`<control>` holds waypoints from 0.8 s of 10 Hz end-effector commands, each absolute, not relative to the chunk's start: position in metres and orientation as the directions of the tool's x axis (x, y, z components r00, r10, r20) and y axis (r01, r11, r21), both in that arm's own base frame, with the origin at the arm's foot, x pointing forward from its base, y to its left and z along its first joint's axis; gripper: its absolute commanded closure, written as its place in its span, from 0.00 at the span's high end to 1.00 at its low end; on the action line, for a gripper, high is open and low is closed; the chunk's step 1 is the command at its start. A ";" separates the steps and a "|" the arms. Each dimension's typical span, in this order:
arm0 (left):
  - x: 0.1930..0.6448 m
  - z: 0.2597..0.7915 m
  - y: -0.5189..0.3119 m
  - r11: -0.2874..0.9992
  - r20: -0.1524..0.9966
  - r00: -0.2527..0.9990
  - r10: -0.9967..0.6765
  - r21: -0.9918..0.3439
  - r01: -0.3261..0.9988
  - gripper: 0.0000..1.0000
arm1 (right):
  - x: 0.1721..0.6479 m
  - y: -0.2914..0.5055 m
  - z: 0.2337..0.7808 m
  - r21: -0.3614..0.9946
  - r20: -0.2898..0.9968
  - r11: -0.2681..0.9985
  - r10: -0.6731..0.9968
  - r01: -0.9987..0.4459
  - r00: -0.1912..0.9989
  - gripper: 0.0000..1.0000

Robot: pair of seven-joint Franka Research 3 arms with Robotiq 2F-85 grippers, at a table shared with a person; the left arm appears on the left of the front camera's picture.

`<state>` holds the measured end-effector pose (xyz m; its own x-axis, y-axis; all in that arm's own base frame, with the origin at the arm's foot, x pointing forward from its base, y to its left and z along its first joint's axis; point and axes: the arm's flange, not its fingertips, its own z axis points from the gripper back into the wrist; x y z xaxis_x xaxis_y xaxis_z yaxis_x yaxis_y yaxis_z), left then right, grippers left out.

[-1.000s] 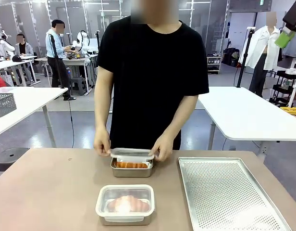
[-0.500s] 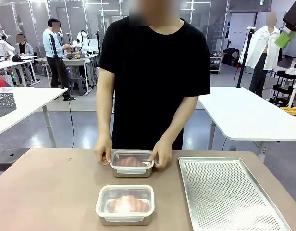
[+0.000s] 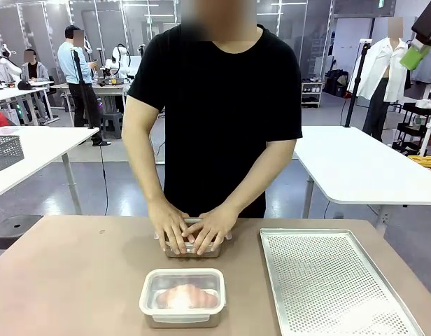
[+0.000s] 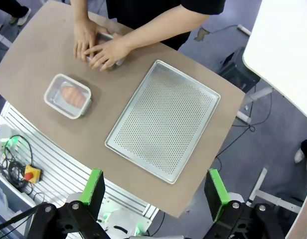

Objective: Place the bread into the airtight container.
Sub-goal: Pick up a Butter Roll and place it into an empty Airtight Container.

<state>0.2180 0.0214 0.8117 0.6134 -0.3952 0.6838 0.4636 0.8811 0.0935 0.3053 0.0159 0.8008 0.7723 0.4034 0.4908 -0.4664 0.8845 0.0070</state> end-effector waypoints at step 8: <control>0.218 0.813 0.021 0.881 0.684 0.613 -0.396 0.096 0.463 1.00 | 0.305 0.015 0.800 0.004 0.500 0.885 0.401 -0.466 0.768 1.00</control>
